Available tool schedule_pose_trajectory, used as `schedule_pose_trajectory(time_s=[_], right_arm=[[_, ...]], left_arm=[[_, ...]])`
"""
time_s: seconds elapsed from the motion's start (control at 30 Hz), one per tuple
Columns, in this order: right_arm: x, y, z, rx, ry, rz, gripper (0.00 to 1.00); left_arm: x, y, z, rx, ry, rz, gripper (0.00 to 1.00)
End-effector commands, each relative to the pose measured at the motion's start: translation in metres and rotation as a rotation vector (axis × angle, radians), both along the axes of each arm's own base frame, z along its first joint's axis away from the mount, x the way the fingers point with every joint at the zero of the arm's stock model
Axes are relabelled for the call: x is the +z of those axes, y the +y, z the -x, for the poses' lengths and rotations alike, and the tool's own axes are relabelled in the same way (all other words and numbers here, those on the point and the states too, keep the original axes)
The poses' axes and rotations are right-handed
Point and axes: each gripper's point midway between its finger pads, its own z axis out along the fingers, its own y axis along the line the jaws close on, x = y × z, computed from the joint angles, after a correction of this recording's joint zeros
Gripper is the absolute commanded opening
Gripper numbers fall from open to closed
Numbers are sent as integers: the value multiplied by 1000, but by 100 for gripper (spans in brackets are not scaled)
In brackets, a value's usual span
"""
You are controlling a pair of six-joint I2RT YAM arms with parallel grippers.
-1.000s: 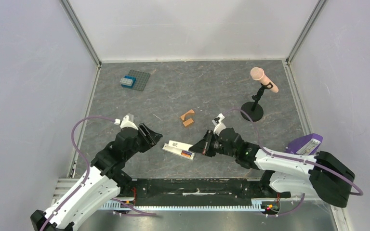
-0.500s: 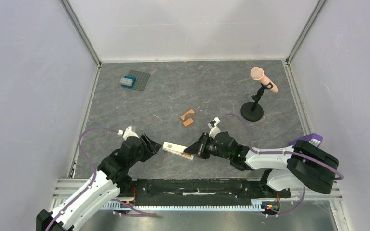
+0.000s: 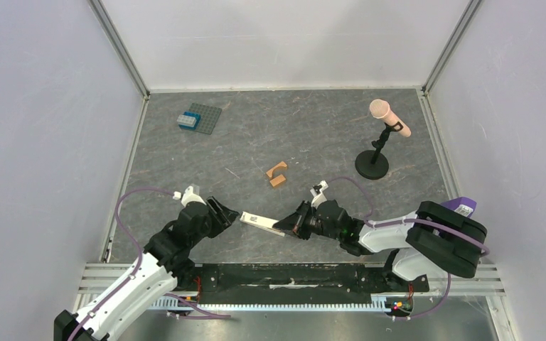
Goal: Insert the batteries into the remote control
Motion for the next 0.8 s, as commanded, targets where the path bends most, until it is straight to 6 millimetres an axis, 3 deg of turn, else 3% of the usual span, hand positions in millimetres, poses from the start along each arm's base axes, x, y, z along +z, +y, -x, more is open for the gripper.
schedule_pose_trajectory(time_s=[0.0,0.37,0.77], right_arm=[[7,5,-2,-18,11,-57,0],[-4,6,2,-19,65,-51,0],[-32,0,7,37,43,117,0]], left_arm=[[3,-3,-7,24,-26,32,62],[-4,-6,-7,14,-1,28,62],[-18,-10,-3,-3,27,38,62]])
